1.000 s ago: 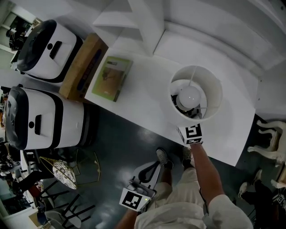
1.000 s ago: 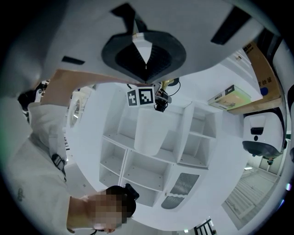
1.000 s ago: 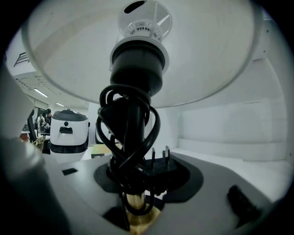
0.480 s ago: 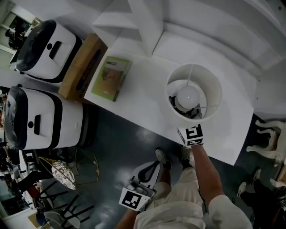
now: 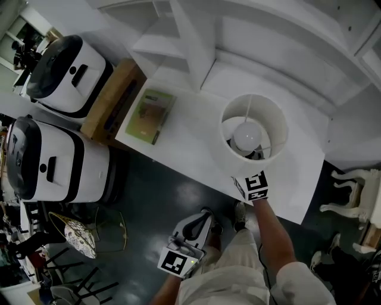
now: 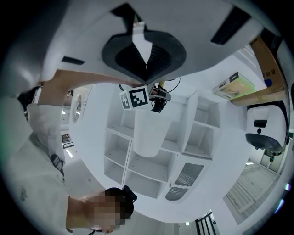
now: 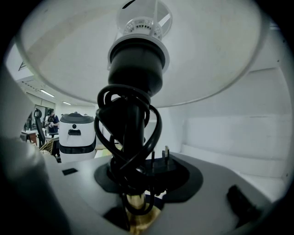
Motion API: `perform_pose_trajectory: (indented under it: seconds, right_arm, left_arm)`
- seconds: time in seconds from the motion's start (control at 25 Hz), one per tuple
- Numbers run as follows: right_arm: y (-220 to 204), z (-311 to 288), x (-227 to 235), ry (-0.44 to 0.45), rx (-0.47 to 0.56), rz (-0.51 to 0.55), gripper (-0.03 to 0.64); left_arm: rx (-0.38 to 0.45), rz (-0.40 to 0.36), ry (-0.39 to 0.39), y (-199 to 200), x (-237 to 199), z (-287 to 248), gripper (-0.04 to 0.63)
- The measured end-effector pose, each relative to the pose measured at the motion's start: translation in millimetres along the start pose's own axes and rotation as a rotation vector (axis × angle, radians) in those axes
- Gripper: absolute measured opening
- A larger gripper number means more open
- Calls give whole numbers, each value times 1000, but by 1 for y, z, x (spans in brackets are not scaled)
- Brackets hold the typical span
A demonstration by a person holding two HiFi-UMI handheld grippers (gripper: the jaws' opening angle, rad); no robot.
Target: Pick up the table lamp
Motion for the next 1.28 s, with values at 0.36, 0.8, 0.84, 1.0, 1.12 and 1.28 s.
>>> perform_pose_trajectory:
  seconds: [0.36, 0.8, 0.84, 1.0, 1.12, 1.28]
  right_arm:
    - [31, 21, 1, 14, -4, -18, 191]
    - [64, 61, -3, 25, 2, -39, 190]
    - [67, 63, -4, 28, 4, -43, 190]
    - [74, 78, -12, 44, 3, -47, 190]
    - [79, 89, -18, 57, 7, -54, 190]
    - [87, 102, -23, 87, 21, -66, 190]
  left_arm:
    - [51, -21, -1, 22, 19, 16, 11]
    - [105, -48, 5, 45, 38, 30, 11]
    - [106, -54, 5, 47, 39, 29, 9]
    - [119, -65, 1, 55, 48, 29, 11]
    - [135, -67, -2, 60, 55, 27, 11]
    - [154, -75, -12, 69, 61, 23, 11]
Point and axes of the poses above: the fingertips, and each gripper's own axes: z backward along the fingers, x to its right, y out of its top, the point moved 8 cm from there along z, backward along the fingers, and after that the axes turned 14 degrees about y, right-handed, at the moved point
